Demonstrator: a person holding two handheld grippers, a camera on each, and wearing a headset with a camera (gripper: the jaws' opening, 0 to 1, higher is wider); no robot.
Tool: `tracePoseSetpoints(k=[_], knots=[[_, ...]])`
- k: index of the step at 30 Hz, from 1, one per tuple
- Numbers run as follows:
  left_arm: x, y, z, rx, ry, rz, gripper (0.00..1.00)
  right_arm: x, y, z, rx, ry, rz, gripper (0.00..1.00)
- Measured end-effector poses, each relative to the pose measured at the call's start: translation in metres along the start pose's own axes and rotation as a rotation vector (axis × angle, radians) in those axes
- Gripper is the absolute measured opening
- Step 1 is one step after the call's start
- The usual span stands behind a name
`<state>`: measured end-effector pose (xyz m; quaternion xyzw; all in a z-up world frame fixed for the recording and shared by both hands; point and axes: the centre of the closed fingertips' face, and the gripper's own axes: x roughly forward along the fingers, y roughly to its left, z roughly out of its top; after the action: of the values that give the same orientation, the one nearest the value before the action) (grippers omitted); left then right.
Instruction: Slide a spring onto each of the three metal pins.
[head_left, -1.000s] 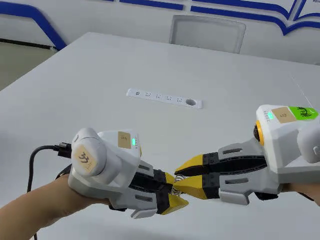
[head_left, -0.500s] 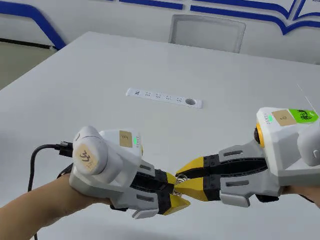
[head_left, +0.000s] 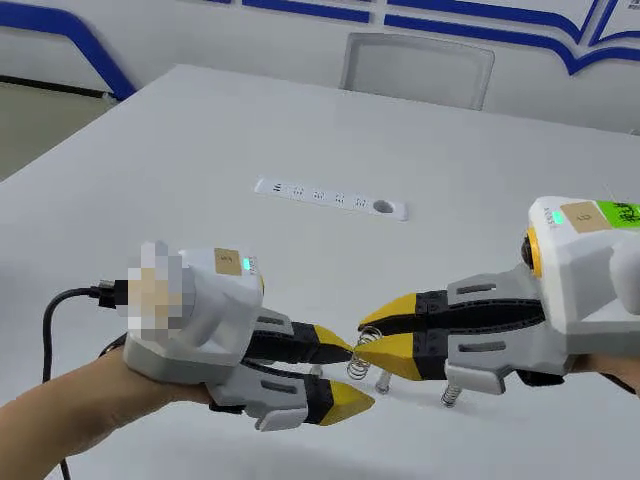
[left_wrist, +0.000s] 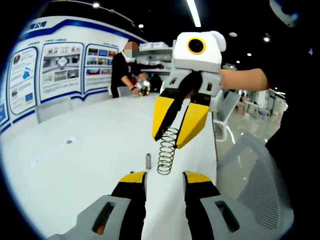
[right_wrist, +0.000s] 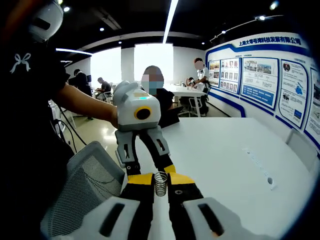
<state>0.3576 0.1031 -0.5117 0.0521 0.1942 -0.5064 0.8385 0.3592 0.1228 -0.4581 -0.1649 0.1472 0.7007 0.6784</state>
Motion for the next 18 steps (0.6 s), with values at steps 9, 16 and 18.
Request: tracePoseSetpoints(k=[9, 16, 18], knots=[[-0.013, 0.015, -0.009, 0.006, 0.001, 0.062, 0.64, -0.007, -0.046, -0.013, 0.011, 0.01, -0.179, 0.11], [-0.027, 0.027, -0.012, -0.014, -0.01, 0.101, 0.71, -0.01, -0.073, -0.037, 0.08, 0.04, -0.257, 0.11], [-0.03, 0.03, -0.013, -0.021, -0.012, 0.109, 0.72, -0.007, -0.077, -0.045, 0.102, 0.046, -0.26, 0.11]])
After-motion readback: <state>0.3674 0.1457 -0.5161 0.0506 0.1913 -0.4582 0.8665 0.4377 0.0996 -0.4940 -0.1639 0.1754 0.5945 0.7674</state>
